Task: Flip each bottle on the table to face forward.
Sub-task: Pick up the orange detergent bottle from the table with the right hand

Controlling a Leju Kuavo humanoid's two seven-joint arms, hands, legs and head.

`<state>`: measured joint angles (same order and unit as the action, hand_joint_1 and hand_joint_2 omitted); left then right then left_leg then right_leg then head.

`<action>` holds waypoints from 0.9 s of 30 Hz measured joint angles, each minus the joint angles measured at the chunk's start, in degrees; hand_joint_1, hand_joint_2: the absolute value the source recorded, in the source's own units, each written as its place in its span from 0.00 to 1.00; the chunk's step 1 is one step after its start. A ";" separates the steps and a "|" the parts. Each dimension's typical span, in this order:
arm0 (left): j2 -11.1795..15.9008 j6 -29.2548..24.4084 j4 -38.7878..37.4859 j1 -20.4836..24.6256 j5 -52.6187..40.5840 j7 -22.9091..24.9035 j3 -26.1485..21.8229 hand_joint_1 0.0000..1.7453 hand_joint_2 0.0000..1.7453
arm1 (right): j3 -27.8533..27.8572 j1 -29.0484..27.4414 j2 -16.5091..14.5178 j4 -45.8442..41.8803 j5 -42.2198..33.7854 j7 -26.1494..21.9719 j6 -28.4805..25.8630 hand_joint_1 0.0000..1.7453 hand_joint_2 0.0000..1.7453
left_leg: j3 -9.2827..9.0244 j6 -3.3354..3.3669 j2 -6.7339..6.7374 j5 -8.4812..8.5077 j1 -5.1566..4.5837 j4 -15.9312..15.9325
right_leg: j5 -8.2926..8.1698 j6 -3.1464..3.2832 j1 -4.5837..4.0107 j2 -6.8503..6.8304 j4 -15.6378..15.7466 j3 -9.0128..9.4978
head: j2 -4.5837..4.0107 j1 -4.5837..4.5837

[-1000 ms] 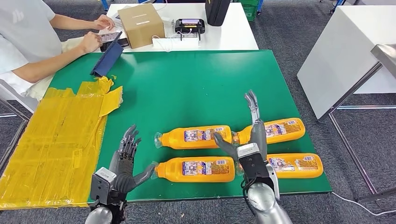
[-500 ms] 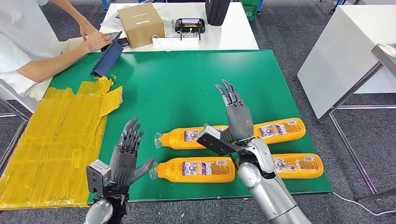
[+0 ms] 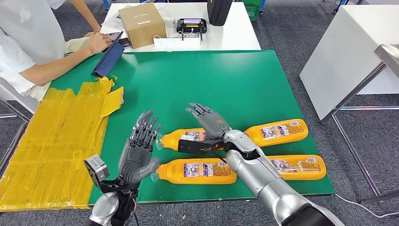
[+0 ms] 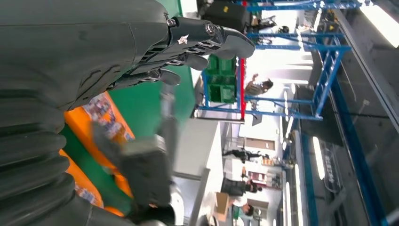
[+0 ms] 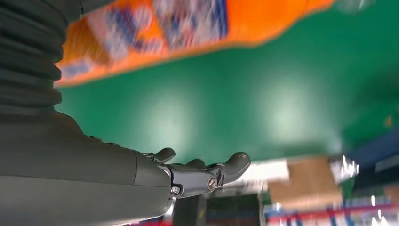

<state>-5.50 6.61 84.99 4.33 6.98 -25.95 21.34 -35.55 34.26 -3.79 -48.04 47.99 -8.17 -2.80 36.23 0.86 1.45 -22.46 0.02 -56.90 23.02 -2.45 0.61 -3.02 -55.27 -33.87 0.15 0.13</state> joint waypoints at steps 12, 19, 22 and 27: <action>-0.31 0.08 -2.73 2.15 1.10 -0.11 2.02 0.00 1.00 | -1.83 2.57 -3.22 13.88 -2.68 0.17 0.80 0.00 1.00 | 0.01 0.00 0.01 -0.02 -0.01 0.00 | 0.01 0.00 0.01 0.00 0.00 -0.02 | 0.00 0.01; -0.49 0.06 -3.86 2.55 1.39 0.05 2.43 0.00 1.00 | -2.60 4.18 -3.95 18.03 -1.09 3.85 -0.12 0.00 1.00 | 0.00 0.00 0.01 -0.01 0.00 0.00 | 0.01 0.00 0.00 0.00 0.00 -0.02 | 0.00 0.00; -0.60 0.03 -4.23 2.59 1.39 0.09 2.44 0.00 1.00 | -3.10 4.81 -4.11 19.25 0.16 5.43 -0.90 0.00 1.00 | 0.00 0.00 0.01 -0.02 0.00 0.00 | 0.01 0.00 0.01 0.01 0.00 -0.02 | 0.00 0.01; -0.65 -0.48 -4.64 2.61 1.35 0.43 2.43 0.00 1.00 | -4.30 5.53 -4.36 20.57 3.15 9.44 -1.63 0.00 1.00 | 0.00 0.00 0.01 -0.02 -0.01 0.00 | 0.01 0.00 0.01 0.00 0.00 -0.01 | 0.00 0.01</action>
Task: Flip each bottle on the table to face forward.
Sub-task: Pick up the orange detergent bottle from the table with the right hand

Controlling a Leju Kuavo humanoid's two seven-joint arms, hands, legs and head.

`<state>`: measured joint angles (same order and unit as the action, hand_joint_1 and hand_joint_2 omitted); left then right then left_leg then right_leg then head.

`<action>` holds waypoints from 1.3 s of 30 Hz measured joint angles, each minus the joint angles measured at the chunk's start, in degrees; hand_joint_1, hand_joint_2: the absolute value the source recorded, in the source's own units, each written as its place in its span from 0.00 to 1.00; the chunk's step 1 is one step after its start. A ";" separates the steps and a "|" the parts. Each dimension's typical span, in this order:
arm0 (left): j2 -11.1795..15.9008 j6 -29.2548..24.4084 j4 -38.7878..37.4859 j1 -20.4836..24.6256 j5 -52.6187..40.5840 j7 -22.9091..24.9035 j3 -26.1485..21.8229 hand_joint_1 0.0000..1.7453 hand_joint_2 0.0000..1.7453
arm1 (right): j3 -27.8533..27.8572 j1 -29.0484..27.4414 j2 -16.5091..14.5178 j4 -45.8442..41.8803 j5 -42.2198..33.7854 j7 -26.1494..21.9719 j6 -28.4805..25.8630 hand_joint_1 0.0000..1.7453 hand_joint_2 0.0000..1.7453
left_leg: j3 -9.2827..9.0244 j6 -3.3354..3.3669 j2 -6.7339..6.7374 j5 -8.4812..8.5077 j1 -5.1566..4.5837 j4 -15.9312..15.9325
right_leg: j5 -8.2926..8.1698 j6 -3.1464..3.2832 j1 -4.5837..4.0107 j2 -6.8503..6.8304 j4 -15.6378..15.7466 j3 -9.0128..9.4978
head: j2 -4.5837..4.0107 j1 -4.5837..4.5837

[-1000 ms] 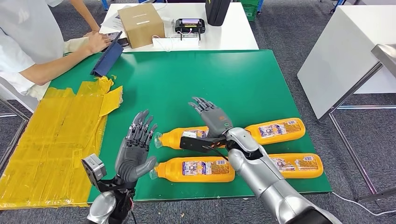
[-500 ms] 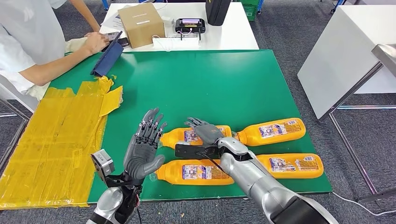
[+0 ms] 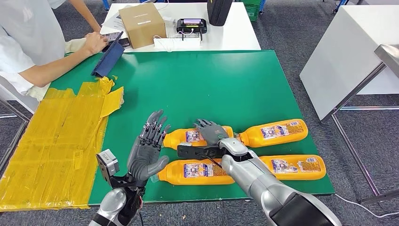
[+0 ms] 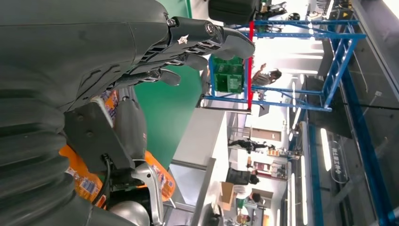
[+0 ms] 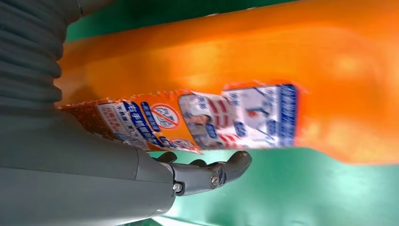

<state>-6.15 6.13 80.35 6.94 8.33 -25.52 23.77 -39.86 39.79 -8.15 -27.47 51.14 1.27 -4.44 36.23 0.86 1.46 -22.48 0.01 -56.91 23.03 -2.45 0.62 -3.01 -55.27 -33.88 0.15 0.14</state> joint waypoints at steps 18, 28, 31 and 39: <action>-1.19 -0.56 -2.66 0.16 -1.16 1.24 -0.02 0.00 1.00 | -3.05 2.98 -1.08 5.00 8.70 10.85 4.45 1.00 1.00 | -0.24 0.02 -0.01 0.03 0.00 0.00 | -0.01 0.00 0.01 0.00 0.01 0.22 | 0.00 0.00; -1.26 -0.61 -2.69 0.15 -1.20 1.24 -0.02 0.00 1.00 | -2.47 2.68 -1.08 5.07 9.23 9.40 1.49 1.00 1.00 | -0.24 0.03 -0.01 0.02 -0.01 0.00 | -0.01 -0.01 0.02 0.00 0.01 0.22 | 0.00 -0.01; -1.26 -0.62 -2.69 0.15 -1.25 1.24 -0.02 0.00 1.00 | -2.41 2.55 -1.08 5.10 9.28 9.29 1.05 1.00 1.00 | -0.24 0.03 0.00 0.02 -0.01 0.00 | -0.01 0.00 0.02 0.00 0.01 0.21 | 0.00 -0.01; -1.26 -0.85 -2.65 0.06 -1.58 1.32 -0.02 0.00 1.00 | -1.77 1.94 -1.07 5.12 9.23 8.62 -3.46 1.00 1.00 | -0.22 0.03 -0.01 0.02 -0.01 0.00 | -0.01 0.00 0.02 0.00 0.01 0.22 | 0.00 0.00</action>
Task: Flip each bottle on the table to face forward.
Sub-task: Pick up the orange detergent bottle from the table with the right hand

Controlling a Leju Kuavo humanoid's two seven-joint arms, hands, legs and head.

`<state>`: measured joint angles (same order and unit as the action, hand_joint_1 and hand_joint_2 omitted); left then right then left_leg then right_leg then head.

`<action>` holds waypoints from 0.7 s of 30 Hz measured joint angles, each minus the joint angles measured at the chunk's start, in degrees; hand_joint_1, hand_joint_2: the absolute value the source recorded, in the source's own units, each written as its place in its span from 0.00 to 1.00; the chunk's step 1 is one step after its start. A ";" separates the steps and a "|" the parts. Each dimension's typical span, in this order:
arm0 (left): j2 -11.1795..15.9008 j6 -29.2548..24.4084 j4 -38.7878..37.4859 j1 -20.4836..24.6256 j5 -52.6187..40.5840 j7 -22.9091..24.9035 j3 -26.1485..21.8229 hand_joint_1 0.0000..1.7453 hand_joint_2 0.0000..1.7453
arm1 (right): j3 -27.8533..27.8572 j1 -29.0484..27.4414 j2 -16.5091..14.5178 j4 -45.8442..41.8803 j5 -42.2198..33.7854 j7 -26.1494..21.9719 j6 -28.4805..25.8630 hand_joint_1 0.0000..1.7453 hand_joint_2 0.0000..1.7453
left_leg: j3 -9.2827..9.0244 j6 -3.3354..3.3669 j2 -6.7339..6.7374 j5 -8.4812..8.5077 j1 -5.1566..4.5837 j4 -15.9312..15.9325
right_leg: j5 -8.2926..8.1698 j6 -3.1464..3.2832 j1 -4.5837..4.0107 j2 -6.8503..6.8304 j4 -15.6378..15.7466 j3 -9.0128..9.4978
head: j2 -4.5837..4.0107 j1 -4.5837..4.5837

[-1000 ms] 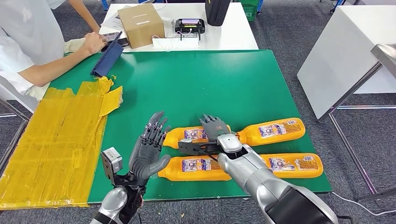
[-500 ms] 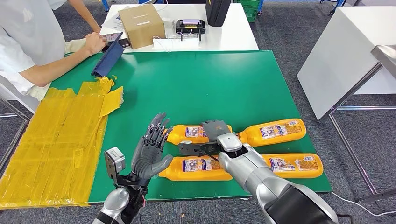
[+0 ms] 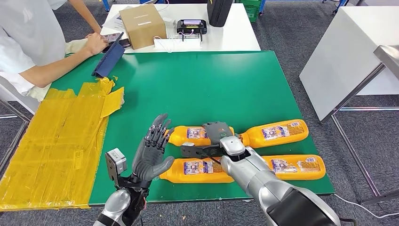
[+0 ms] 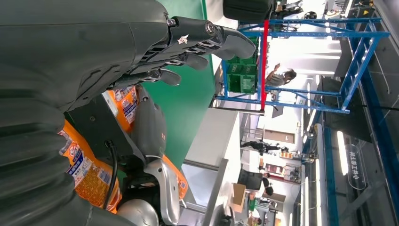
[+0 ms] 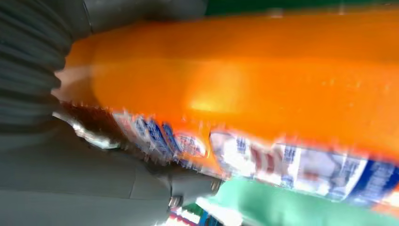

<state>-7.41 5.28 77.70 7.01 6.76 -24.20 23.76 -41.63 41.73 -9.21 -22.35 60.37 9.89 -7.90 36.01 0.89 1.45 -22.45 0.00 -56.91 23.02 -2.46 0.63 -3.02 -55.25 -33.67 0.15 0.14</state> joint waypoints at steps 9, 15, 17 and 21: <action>0.84 -6.56 2.80 -3.30 -4.07 0.34 -0.30 0.00 1.00 | 12.21 -12.17 1.29 -15.56 -14.36 -16.21 -27.01 1.00 1.00 | 0.11 -0.03 -0.08 -0.05 0.00 0.00 | 0.04 -0.01 -0.01 -0.07 0.00 -0.08 | 0.00 -0.01; 1.42 -8.68 4.33 -5.59 -4.83 -0.16 -0.99 0.00 1.00 | 21.05 -22.77 1.78 -32.89 -26.34 -23.40 -28.31 1.00 1.00 | 0.27 -0.04 -0.11 -0.10 0.00 0.01 | 0.07 0.01 -0.01 -0.08 0.00 -0.22 | 0.00 0.00; 1.60 -9.19 4.93 -6.44 -5.09 -0.31 -1.32 0.00 1.00 | 23.64 -26.30 1.89 -39.08 -29.90 -25.43 -27.70 1.00 1.00 | 0.29 -0.03 -0.11 -0.12 0.00 0.01 | 0.08 0.01 -0.01 -0.08 0.00 -0.24 | 0.00 -0.01; 1.79 -9.70 5.88 -7.49 -5.50 -0.52 -1.92 0.00 1.00 | 26.68 -31.18 1.93 -48.43 -33.19 -27.27 -26.49 1.00 1.00 | 0.30 -0.03 -0.10 -0.13 -0.01 0.01 | 0.07 0.01 -0.01 -0.07 0.00 -0.26 | 0.00 -0.01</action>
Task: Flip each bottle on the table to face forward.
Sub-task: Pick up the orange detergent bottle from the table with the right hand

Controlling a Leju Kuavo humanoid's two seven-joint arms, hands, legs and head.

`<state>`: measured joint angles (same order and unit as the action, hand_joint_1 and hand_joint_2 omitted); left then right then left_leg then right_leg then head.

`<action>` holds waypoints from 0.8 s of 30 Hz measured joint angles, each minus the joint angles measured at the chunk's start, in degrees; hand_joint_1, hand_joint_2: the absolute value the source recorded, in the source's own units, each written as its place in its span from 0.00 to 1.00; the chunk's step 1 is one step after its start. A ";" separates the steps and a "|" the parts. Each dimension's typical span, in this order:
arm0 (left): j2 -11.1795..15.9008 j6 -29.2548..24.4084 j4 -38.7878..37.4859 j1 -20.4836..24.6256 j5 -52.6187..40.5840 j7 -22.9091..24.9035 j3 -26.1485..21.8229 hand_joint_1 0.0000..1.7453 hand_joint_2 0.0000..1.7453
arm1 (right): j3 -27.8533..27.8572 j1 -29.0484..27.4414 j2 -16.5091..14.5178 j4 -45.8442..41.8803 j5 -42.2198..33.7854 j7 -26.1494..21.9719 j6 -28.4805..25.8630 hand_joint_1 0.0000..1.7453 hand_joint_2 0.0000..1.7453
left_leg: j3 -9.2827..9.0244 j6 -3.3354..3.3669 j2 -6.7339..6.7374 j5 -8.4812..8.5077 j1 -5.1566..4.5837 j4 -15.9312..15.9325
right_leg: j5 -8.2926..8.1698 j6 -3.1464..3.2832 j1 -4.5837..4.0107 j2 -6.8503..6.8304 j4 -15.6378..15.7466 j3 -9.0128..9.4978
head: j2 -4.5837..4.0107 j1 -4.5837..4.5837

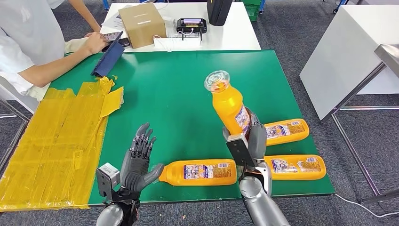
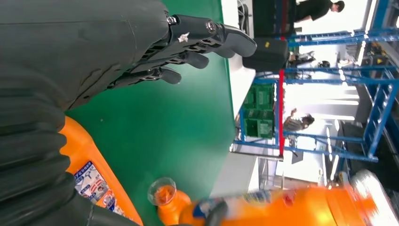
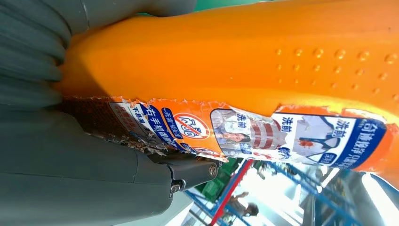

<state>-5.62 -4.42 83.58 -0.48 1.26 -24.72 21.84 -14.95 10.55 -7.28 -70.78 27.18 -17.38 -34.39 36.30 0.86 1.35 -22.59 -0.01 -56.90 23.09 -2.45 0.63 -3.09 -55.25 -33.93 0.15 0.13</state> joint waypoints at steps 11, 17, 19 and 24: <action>0.09 -2.19 2.17 -1.41 -3.84 -0.38 -0.19 0.00 1.00 | 1.12 -6.45 -0.13 -12.16 -7.00 -2.00 7.68 1.00 1.00 | 0.00 0.00 0.01 0.01 0.00 0.00 | 0.00 0.00 0.00 0.01 0.00 0.00 | 0.00 0.01; 0.09 -0.95 2.37 -0.49 -4.14 0.03 0.34 0.00 1.00 | -2.74 -5.33 -1.02 -9.87 -4.93 -0.17 12.64 1.00 1.00 | -0.01 -0.01 0.03 0.02 0.01 0.01 | -0.01 0.01 -0.01 0.02 0.00 -0.01 | 0.00 0.00; 0.09 0.05 2.38 0.18 -3.74 0.15 0.86 0.00 1.00 | -4.82 -3.83 -1.43 -7.26 -3.63 0.83 14.23 1.00 1.00 | -0.02 -0.01 0.04 0.05 0.02 0.01 | -0.02 0.01 -0.02 0.02 0.00 0.00 | 0.00 0.00; 0.09 1.04 2.81 1.38 -3.14 0.17 2.11 0.00 1.00 | -9.18 -0.71 -2.56 -1.38 -1.89 1.94 15.51 1.00 1.00 | -0.02 0.00 0.04 0.10 0.03 0.01 | -0.03 0.01 -0.01 0.00 -0.01 0.02 | 0.00 0.00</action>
<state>-5.53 -3.38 86.38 0.89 -1.88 -24.55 23.94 -24.13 9.84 -9.85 -72.16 25.29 -15.44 -18.87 36.28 0.86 1.39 -22.49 0.02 -56.89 23.06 -2.44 0.61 -3.08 -55.26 -33.91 0.15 0.13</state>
